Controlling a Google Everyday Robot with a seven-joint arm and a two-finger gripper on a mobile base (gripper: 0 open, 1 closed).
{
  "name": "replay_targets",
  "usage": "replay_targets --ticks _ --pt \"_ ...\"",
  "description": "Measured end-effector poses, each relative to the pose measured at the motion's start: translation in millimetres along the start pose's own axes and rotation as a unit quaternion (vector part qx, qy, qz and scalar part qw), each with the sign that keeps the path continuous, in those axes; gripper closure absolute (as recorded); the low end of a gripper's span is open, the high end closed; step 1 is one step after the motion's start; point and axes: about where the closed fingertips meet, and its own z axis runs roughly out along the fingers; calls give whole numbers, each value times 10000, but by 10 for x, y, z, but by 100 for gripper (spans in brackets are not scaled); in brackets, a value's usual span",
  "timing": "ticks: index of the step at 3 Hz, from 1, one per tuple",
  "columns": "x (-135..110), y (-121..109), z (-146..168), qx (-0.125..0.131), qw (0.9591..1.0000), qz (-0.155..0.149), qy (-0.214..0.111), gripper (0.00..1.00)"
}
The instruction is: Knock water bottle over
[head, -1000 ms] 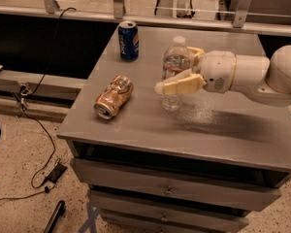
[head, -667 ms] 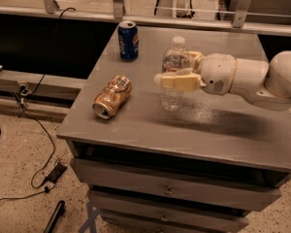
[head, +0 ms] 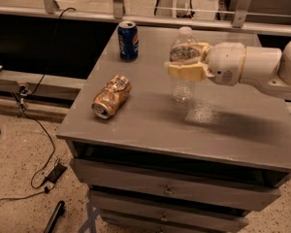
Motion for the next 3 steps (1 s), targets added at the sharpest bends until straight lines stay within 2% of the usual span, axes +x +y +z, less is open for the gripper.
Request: replay_targets --ticks 1,2,3 --pt "-159 -95 -81 -9 9938 -531 982 100" --pt "-135 -14 7 -327 9685 -1197 2161 100" --pt "47 165 132 -860 9261 -1798 3205 100"
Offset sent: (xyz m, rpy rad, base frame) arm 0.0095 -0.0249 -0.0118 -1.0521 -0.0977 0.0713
